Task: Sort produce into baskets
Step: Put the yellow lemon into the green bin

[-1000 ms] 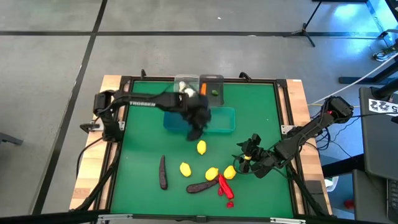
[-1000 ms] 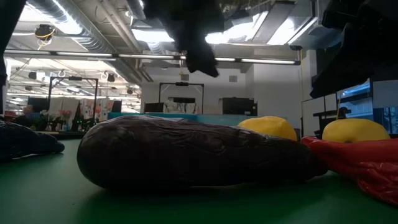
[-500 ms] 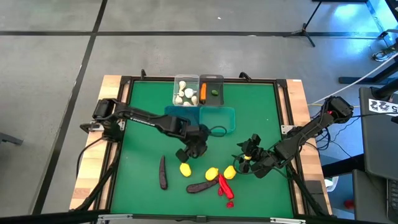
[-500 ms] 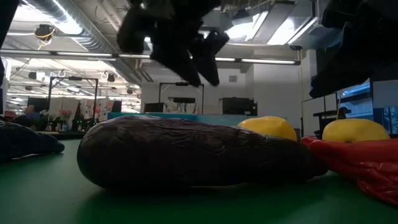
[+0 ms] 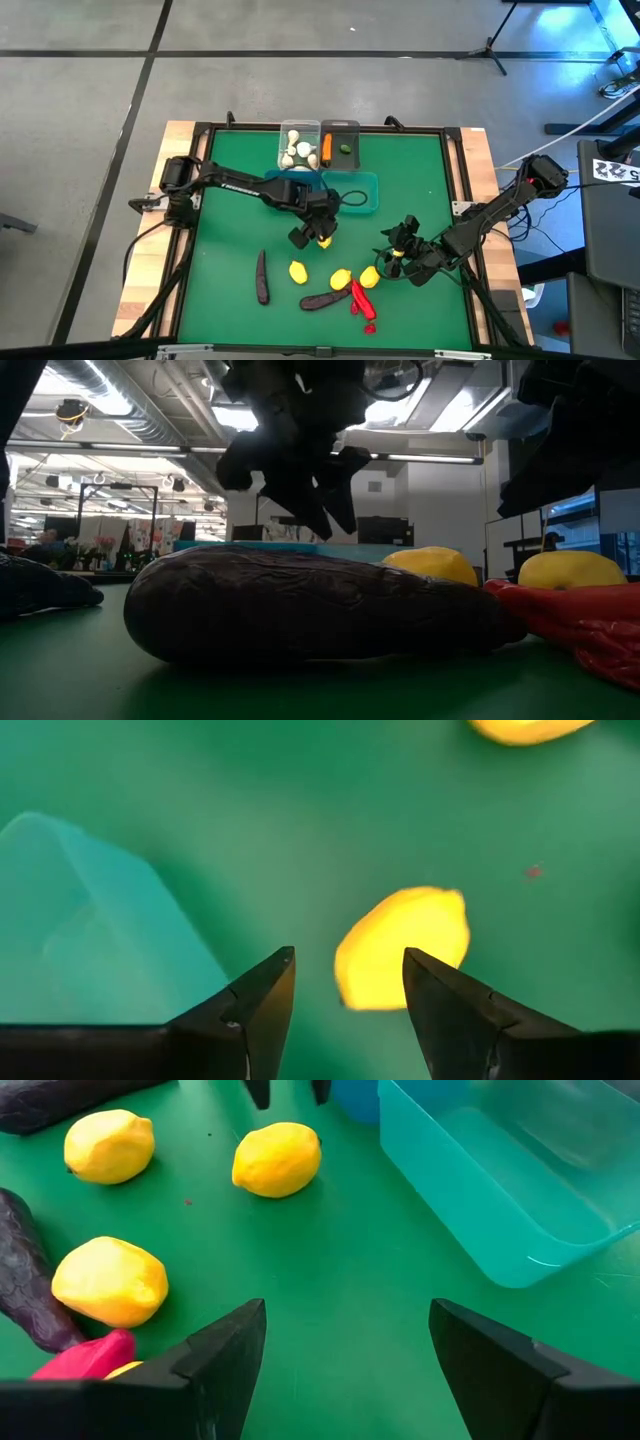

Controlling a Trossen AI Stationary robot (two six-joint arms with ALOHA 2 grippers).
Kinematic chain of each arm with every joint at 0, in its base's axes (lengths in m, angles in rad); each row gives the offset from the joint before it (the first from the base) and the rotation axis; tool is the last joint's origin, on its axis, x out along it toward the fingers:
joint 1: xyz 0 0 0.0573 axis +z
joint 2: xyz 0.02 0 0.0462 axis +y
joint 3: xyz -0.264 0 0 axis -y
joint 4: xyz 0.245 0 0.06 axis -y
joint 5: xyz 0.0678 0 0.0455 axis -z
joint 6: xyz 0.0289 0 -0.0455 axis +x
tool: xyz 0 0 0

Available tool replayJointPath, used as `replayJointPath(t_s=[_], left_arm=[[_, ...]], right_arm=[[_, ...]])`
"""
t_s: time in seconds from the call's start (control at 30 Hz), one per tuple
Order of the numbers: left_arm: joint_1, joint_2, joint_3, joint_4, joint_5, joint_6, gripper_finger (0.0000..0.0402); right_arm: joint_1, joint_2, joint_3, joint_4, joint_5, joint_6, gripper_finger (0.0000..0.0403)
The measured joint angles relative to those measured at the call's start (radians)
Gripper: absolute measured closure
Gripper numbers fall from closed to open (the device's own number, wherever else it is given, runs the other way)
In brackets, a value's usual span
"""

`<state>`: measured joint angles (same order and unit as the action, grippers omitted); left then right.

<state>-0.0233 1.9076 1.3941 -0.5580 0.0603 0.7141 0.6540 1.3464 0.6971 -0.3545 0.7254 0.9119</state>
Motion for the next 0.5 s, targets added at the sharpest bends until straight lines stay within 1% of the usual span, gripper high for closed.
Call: replayJointPath(t_s=[0.07, 0.2, 0.3, 0.33, 0.4, 0.47, 0.5], left_arm=[[-0.01, 0.0, 0.0, -0.001, -0.034, -0.023, 0.0213], [-0.032, -0.002, 0.0, -0.01, -0.049, -0.087, 0.0182], [-0.053, -0.002, 0.0, -0.016, -0.118, -0.126, 0.0151], [-0.06, -0.002, 0.0, -0.015, -0.155, -0.122, 0.0141], [-0.081, -0.002, 0.0, -0.013, -0.229, -0.064, 0.0126], [-0.101, -0.002, 0.0, -0.017, -0.242, 0.013, 0.0121], [-0.11, -0.002, 0.0, -0.016, -0.242, 0.026, 0.012]], right_arm=[[0.0, 0.0, 0.0, 0.0, 0.0, 0.0, 0.0123], [0.0, 0.0, 0.0, 0.0, 0.0, 0.0, 0.0123], [0.0, 0.0, 0.0, 0.0, 0.0, 0.0, 0.0123], [0.0, 0.0, 0.0, 0.0, 0.0, 0.0, 0.0123], [0.0, 0.0, 0.0, 0.0, 0.0, 0.0, 0.0123], [0.0, 0.0, 0.0, 0.0, 0.0, 0.0, 0.0123], [0.0, 0.0, 0.0, 0.0, 0.0, 0.0, 0.0123]])
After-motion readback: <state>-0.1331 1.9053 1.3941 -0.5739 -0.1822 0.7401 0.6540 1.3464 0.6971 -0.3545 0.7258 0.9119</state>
